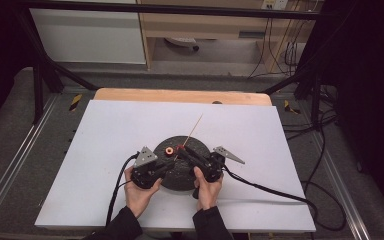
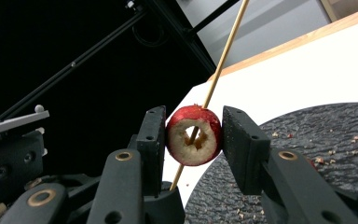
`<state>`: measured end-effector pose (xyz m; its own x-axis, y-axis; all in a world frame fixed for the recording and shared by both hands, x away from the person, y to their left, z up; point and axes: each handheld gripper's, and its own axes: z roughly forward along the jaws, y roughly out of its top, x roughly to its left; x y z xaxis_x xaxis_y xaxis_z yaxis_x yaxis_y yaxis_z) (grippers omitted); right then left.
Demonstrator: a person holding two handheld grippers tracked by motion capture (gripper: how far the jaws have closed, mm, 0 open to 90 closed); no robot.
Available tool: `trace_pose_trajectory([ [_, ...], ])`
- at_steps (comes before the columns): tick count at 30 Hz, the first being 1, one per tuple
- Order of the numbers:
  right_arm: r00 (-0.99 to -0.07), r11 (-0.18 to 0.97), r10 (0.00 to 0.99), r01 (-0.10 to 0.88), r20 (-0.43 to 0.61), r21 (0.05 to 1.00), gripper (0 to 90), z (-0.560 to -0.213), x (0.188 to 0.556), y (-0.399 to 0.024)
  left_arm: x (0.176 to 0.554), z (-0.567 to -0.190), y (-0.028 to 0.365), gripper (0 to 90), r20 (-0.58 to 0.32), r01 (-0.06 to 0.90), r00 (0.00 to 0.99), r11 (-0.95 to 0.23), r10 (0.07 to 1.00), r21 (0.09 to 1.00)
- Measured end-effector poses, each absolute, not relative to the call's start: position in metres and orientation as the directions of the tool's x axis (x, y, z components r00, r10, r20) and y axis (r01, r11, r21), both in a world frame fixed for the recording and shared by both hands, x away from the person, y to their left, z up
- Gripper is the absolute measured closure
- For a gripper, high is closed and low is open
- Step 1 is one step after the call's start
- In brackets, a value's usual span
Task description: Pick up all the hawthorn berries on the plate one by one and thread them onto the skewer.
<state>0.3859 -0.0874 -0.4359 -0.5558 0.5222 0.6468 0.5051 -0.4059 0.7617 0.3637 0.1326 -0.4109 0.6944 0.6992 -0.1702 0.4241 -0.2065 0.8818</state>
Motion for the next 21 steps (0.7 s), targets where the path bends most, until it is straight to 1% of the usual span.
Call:
trace_pose_trajectory([
  [8, -0.567, -0.372, 0.532, 0.511, 0.629, 0.775, 59.9, -0.436, 0.385, -0.088, 0.362, -0.412, 0.134, 88.7, -0.164, 0.422, 0.7, -0.217, 0.695, 0.88],
  [13, -0.572, -0.335, 0.574, 0.488, 0.586, 0.806, 47.4, -0.431, 0.385, -0.092, 0.36, -0.412, 0.144, 88.7, -0.16, 0.421, 0.698, -0.219, 0.698, 0.88],
  [16, -0.577, -0.295, 0.594, 0.491, 0.56, 0.82, 40.1, -0.427, 0.387, -0.097, 0.358, -0.413, 0.152, 88.7, -0.16, 0.426, 0.694, -0.22, 0.702, 0.878],
  [21, -0.596, -0.191, 0.629, 0.504, 0.499, 0.843, 24.1, -0.422, 0.392, -0.104, 0.354, -0.415, 0.166, 88.7, -0.154, 0.434, 0.69, -0.234, 0.707, 0.87],
])
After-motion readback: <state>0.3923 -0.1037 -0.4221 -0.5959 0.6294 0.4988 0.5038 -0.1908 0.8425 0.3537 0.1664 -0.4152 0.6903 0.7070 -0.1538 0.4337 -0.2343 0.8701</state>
